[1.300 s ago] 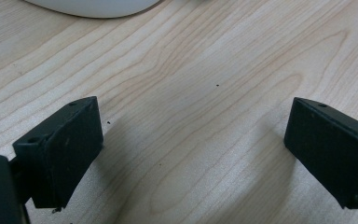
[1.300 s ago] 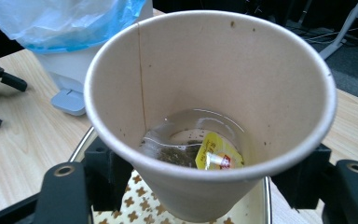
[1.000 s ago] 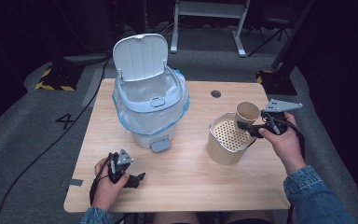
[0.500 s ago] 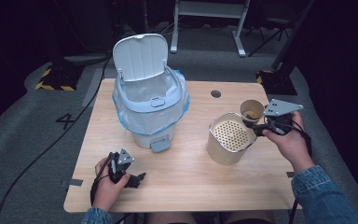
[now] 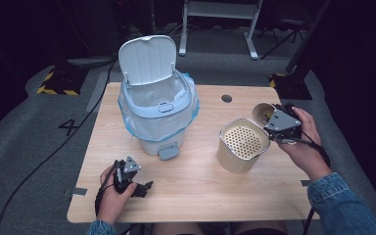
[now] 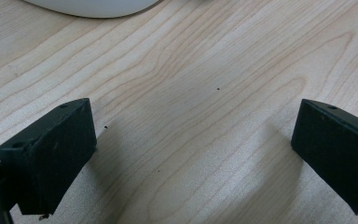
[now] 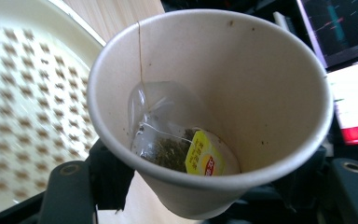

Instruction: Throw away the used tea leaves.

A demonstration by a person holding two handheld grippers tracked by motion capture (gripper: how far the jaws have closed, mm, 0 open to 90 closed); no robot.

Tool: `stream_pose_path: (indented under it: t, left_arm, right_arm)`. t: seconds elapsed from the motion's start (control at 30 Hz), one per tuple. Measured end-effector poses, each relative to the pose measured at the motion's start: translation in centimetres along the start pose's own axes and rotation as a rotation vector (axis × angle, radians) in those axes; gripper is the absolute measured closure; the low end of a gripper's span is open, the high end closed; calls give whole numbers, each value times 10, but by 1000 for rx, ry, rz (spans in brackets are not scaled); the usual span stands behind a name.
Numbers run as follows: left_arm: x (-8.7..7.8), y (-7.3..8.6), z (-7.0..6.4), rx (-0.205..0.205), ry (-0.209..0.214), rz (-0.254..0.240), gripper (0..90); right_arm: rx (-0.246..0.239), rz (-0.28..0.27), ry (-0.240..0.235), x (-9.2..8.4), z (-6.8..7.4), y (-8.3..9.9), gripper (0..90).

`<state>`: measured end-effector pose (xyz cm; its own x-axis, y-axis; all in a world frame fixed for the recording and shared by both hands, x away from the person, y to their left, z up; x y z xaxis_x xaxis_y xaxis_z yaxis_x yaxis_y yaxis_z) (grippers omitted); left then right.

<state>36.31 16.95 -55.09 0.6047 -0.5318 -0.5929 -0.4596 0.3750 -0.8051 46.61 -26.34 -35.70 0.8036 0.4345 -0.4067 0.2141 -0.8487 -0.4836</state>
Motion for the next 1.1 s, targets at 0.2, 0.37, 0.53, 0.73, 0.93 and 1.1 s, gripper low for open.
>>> stream_pose_path:
  t: [0.2, 0.37, 0.53, 0.73, 0.93, 1.1]
  left_arm:
    - [0, 0, 0, -1, -3, 0, 4]
    - [0, 0, 0, -1, -3, 0, 5]
    - [0, 0, 0, -1, -3, 0, 5]
    - [0, 0, 0, -1, -4, 0, 5]
    - [0, 0, 0, -1, -4, 1, 5]
    - [0, 0, 0, -1, -3, 0, 5]
  right_arm:
    - [-204, 60, 50, 1, 0, -1, 338]
    - [-374, 92, 85, 3, 3, -1, 344]
    - [-608, 153, 128, 5, 12, -3, 347]
    - [-875, 216, 195, 5, 17, -7, 348]
    - [-1147, 296, 291, 2, 18, -15, 349]
    - [-1246, 307, 318, 0, 20, -20, 349]
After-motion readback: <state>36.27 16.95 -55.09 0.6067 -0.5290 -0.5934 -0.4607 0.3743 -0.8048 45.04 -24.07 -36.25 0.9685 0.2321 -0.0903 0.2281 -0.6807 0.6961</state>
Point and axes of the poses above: each handheld gripper's, and its own axes: x roughly forward along the jaws, y roughly out of its underside, z roughly to its left, the point moved 6 cm from there along x, roughly forward along the jaws, and after that the axes turned 12 degrees about -z, right-handed, at the moved point
